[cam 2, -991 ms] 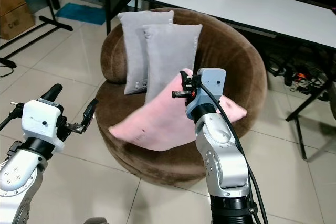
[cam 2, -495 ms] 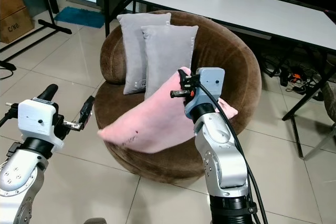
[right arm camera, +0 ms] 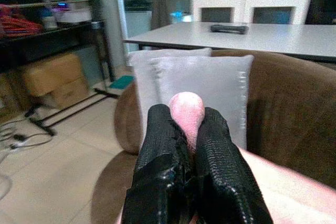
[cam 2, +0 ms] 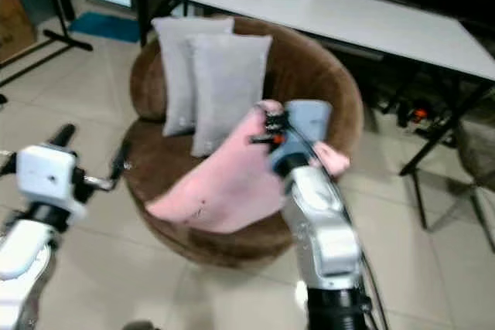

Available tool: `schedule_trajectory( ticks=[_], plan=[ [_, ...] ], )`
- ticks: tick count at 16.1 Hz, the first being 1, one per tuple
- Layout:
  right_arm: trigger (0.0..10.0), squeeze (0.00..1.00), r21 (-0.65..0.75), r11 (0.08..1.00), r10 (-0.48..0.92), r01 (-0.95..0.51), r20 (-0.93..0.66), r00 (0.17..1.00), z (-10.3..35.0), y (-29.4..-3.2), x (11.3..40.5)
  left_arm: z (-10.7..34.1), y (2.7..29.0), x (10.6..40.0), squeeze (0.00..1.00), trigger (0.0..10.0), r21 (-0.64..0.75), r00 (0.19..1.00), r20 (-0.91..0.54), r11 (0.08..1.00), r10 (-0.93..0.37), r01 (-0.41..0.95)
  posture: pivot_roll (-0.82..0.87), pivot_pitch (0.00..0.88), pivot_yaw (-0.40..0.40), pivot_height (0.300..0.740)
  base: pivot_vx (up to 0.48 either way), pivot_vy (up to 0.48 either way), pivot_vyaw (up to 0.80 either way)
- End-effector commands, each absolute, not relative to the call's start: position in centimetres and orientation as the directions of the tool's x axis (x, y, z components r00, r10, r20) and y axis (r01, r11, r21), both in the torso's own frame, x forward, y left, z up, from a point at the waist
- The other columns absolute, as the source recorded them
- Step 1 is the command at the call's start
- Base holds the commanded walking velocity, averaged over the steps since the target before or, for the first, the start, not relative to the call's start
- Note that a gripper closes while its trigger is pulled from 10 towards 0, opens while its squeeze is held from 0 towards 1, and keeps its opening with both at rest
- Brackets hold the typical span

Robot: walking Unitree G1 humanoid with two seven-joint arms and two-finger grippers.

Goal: Move the pillow to the sofa from floor

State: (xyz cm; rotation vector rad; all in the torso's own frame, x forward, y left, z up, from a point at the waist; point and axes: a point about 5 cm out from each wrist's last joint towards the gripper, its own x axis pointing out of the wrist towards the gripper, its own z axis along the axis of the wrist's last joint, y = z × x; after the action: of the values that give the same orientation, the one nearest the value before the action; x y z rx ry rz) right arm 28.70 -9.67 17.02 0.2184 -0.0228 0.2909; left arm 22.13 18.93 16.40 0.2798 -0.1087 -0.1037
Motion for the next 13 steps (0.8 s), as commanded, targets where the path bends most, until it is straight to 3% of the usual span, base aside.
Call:
schedule_trajectory(
  ticks=[1,2,3,10,13],
  plan=[
    [10.0,0.0,0.187,0.95,0.232,-0.249,0.109,0.967,18.1,-11.1,28.9,16.2,18.1,22.2,0.84,10.0,0.264,0.986,0.084,0.957,-0.142,0.116,0.15,0.0,-0.116,0.74,0.0,-0.409,0.0],
    [10.0,0.0,0.186,0.95,0.232,-0.25,0.11,0.966,18.1,-11.1,28.9,16.1,18.2,22.2,0.84,10.0,0.254,0.987,0.082,0.961,-0.139,0.114,0.15,0.0,-0.116,0.74,0.0,-0.274,0.0],
    [10.0,0.0,0.184,0.953,0.222,-0.239,0.107,0.969,18.1,-11.3,29.1,15.9,18.4,22.2,0.75,10.0,0.233,0.992,0.063,0.968,-0.113,0.096,0.15,0.0,-0.118,0.74,0.0,0.0,0.0],
    [10.0,0.0,0.178,0.97,0.152,-0.165,0.084,0.985,17.2,-12.7,29.2,16.0,18.5,22.4,0.76,10.0,0.248,0.99,0.078,0.964,-0.116,0.093,0.15,0.0,-0.115,0.74,0.0,0.0,0.0],
    [10.0,0.0,0.174,0.971,0.151,-0.165,0.09,0.984,17.3,-12.8,29.3,16.1,18.6,22.4,0.76,10.0,0.24,0.99,0.085,0.966,-0.115,0.091,0.15,0.0,-0.116,0.74,0.271,0.0,0.0]
  ],
)
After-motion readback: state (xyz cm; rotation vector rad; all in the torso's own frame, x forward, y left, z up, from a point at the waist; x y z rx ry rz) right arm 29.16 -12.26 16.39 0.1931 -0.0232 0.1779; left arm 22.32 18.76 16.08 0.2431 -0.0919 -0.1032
